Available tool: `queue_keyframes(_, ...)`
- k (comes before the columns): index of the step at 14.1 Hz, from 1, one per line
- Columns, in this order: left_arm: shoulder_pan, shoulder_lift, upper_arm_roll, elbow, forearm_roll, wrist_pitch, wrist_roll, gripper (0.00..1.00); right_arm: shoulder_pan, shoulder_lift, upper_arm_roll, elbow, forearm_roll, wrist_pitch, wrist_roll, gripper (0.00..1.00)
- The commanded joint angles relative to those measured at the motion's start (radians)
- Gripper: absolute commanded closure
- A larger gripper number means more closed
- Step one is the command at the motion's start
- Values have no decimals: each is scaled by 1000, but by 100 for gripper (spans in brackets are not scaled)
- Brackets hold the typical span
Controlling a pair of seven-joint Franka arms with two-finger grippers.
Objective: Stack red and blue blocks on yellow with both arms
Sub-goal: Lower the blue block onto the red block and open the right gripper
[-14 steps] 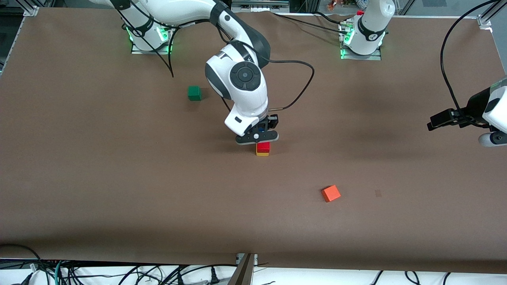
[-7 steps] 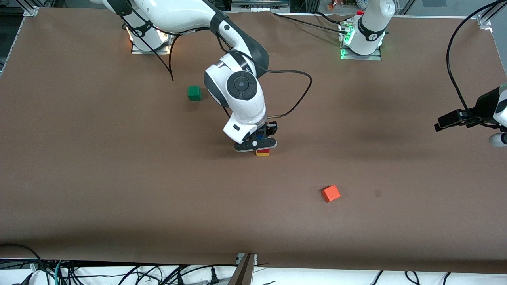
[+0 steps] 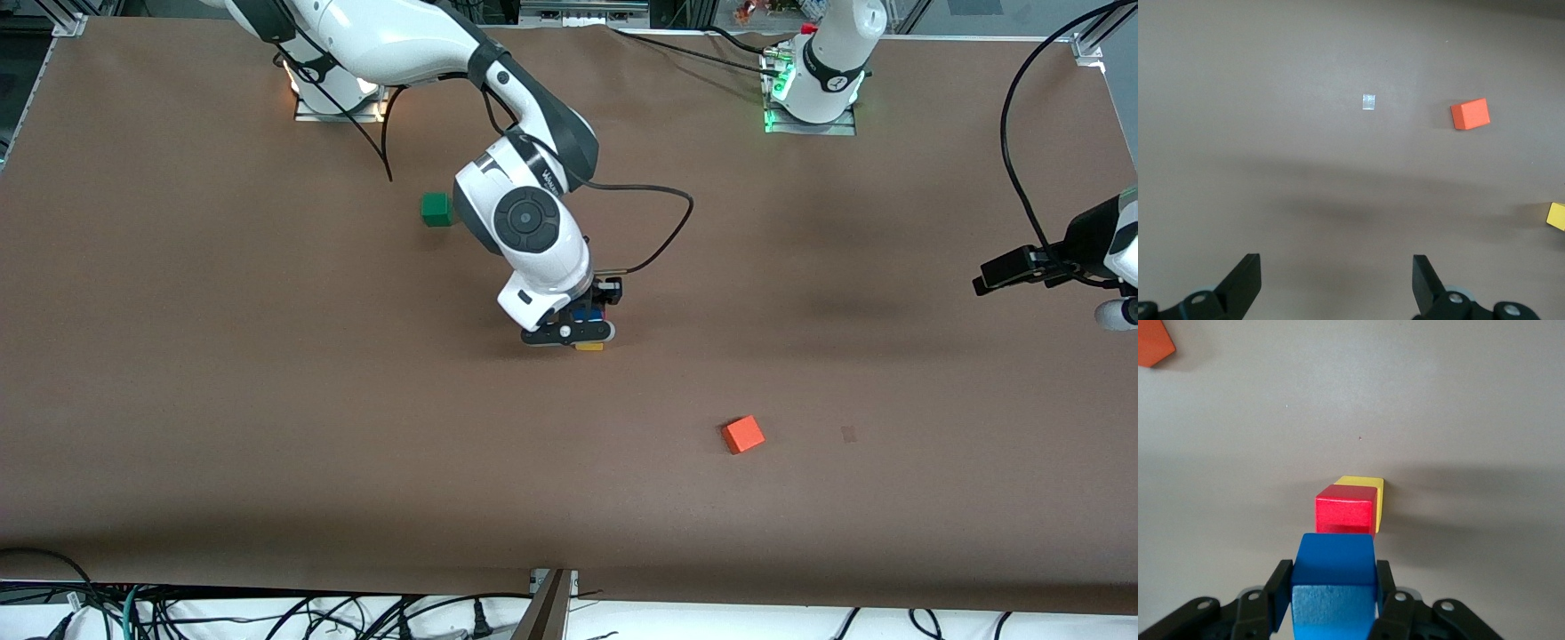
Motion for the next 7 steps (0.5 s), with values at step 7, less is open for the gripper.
queue_keyframes(7, -3, 25, -6, 50, 13, 5, 13, 0, -27, 36, 7, 44, 53, 47, 57, 61)
